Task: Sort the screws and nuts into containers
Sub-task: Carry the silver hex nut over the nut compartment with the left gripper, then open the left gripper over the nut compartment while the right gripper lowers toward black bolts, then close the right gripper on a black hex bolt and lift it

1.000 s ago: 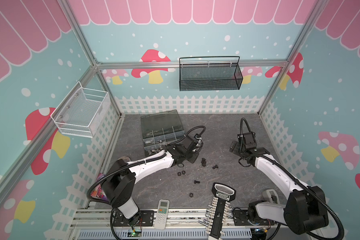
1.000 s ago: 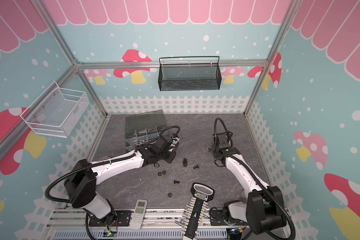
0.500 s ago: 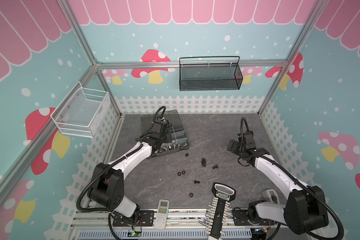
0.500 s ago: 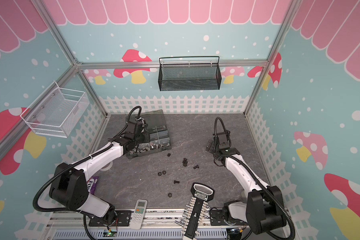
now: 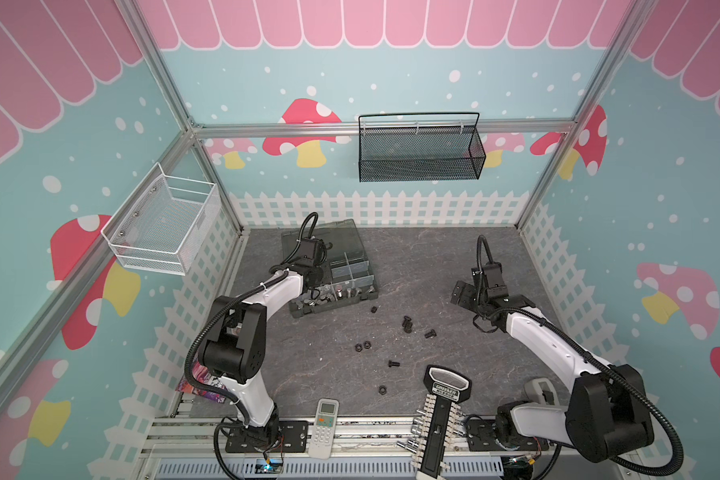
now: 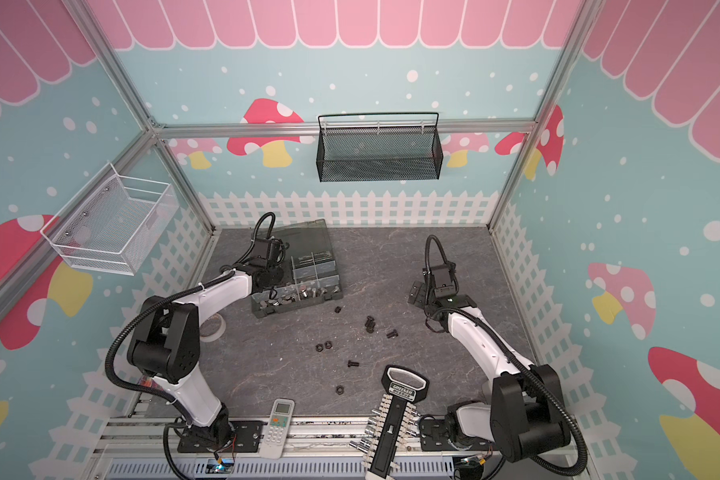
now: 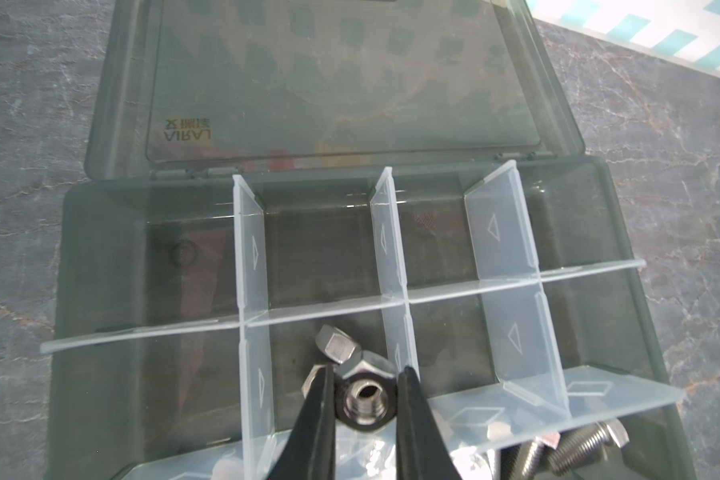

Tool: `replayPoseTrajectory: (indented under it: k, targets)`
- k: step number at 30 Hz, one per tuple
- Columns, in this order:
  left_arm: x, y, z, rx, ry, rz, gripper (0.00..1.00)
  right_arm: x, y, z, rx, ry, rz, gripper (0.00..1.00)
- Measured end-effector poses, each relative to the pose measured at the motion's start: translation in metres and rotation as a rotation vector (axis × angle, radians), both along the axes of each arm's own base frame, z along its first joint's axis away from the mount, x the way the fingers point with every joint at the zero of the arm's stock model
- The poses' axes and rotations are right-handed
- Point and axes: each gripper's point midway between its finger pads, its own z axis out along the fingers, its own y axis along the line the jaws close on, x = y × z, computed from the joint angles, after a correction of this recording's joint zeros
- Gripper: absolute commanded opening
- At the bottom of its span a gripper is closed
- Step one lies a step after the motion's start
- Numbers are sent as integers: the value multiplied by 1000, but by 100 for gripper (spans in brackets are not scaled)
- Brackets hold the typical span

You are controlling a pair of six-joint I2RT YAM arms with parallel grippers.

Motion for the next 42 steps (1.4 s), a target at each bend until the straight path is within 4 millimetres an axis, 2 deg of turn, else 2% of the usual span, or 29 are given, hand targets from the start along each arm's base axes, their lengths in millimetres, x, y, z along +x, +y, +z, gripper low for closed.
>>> replayPoseTrajectory:
  k: [5, 12, 16, 19, 24, 30, 31, 32, 36, 42]
  targets:
    - [0, 4, -6, 9, 16, 17, 24, -1, 5, -5, 0, 17, 19, 98]
    - [-1, 11, -7, 35, 21, 42, 41, -3, 16, -16, -8, 50, 58, 98]
    - [-1, 12, -6, 38, 19, 46, 44, -5, 25, -20, -15, 68, 87, 100]
    - [-3, 12, -1, 37, 12, 46, 49, -7, 33, -19, -20, 74, 113, 97]
    - [-13, 14, 20, 24, -27, 50, 62, -13, 50, -17, -28, 83, 163, 89]
    - [-32, 16, 58, -23, -118, 52, 87, -32, 72, -32, -44, 161, 220, 84]
    - [-36, 17, 63, -31, -132, 53, 96, -36, 75, -34, -46, 174, 226, 84]
    - [-41, 17, 67, -38, -144, 50, 99, -40, 78, -35, -45, 183, 229, 84]
    - [-55, 17, 77, -79, -180, 53, 100, -52, 84, -44, -31, 208, 221, 83]
    - [-72, 14, 78, -135, -208, 39, 100, -73, 76, -69, -23, 275, 173, 82]
